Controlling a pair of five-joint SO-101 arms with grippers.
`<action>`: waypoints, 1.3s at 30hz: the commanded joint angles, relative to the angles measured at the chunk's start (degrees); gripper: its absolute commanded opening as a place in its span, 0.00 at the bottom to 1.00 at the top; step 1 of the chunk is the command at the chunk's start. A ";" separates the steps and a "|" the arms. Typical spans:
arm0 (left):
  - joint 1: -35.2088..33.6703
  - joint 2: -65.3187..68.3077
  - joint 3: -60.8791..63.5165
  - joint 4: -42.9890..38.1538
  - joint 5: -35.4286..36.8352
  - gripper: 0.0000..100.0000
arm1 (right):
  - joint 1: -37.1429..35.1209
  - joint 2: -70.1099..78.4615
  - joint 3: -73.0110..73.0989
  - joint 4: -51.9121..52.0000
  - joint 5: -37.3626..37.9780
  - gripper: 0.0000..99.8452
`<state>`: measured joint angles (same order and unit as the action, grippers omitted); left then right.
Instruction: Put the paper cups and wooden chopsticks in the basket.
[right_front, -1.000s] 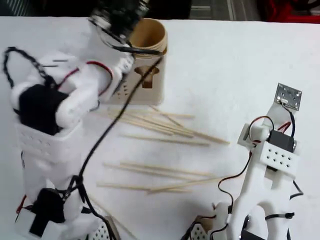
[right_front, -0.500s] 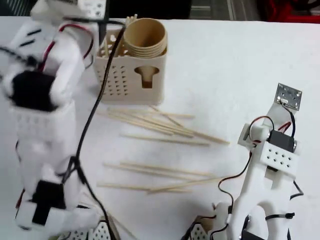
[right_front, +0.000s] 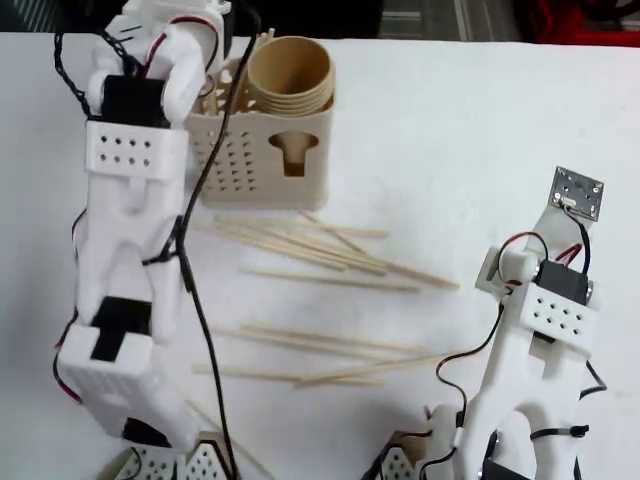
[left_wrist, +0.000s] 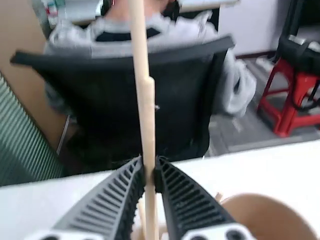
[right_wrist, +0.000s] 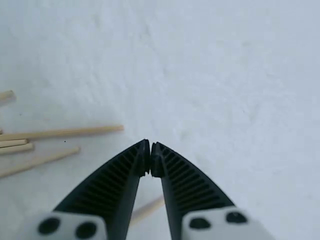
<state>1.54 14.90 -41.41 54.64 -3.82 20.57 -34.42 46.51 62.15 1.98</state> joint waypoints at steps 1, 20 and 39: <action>-0.48 -0.48 -2.81 2.81 -0.35 0.06 | 0.40 -1.01 -0.26 -0.84 -0.44 0.02; -1.01 -22.11 -7.03 35.52 -7.47 0.14 | -1.10 -1.27 -3.96 0.48 0.09 0.02; -11.38 -52.44 19.08 45.54 -9.85 0.12 | -22.99 -0.57 -30.77 23.78 25.32 0.02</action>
<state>-9.19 -30.46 -29.36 102.11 -13.14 1.85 -34.42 18.46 85.19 25.10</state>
